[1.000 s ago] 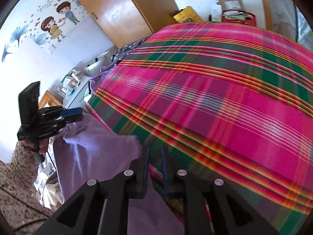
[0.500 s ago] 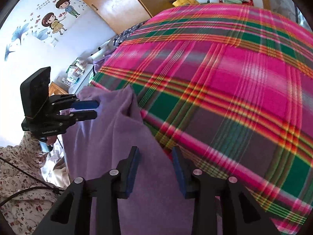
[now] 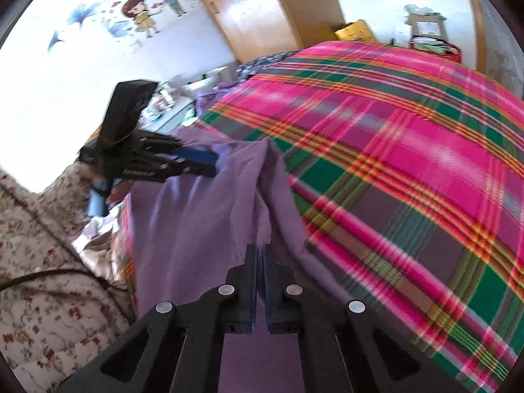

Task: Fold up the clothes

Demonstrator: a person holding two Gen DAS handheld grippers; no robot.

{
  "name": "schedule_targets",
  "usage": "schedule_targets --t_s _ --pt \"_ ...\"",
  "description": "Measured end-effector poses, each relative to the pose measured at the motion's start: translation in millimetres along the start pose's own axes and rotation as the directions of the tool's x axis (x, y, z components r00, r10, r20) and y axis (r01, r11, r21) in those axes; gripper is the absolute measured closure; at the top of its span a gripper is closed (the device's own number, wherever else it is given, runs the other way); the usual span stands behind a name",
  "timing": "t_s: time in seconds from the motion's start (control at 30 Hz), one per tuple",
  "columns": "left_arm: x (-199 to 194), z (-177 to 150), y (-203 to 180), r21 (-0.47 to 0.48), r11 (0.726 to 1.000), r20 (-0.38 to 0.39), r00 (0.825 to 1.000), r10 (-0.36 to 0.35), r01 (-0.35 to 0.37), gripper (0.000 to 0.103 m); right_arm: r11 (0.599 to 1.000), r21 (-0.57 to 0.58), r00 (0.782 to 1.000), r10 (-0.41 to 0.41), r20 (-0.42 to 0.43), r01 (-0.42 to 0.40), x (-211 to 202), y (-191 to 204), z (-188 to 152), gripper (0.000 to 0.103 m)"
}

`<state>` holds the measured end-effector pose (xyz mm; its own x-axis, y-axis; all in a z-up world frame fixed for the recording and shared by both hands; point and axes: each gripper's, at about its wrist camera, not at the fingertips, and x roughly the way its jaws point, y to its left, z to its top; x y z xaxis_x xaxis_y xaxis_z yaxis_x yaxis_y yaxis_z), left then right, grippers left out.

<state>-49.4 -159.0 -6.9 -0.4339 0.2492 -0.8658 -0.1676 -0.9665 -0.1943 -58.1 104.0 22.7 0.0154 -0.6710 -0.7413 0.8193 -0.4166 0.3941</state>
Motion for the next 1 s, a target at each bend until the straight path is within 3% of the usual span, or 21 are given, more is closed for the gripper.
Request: schedule_targets --t_s 0.23,0.4,0.53,0.8,1.0 --pt "-2 -1 2 -0.015 1.0 0.006 1.0 0.0 0.0 0.075 0.998 0.039 0.997 0.043 -0.062 -0.041 7 -15 -1 0.094" --pt "-1 0 1 -0.005 1.0 0.007 1.0 0.01 -0.01 0.075 0.996 0.083 0.999 0.034 -0.002 -0.034 -8 -31 10 0.079" --pt "-1 0 0 -0.007 1.0 0.009 1.0 0.008 -0.008 0.075 0.991 0.137 1.0 0.009 -0.018 -0.007 5 -49 26 0.078" --pt "0 -1 2 -0.016 1.0 0.018 1.0 -0.009 0.009 0.075 0.996 0.076 0.99 0.064 -0.127 -0.054 50 -45 52 0.078" --pt "-5 -5 9 -0.029 0.999 0.028 0.999 -0.03 0.031 0.075 0.999 -0.037 0.989 -0.035 -0.141 0.03 61 -24 59 0.078"
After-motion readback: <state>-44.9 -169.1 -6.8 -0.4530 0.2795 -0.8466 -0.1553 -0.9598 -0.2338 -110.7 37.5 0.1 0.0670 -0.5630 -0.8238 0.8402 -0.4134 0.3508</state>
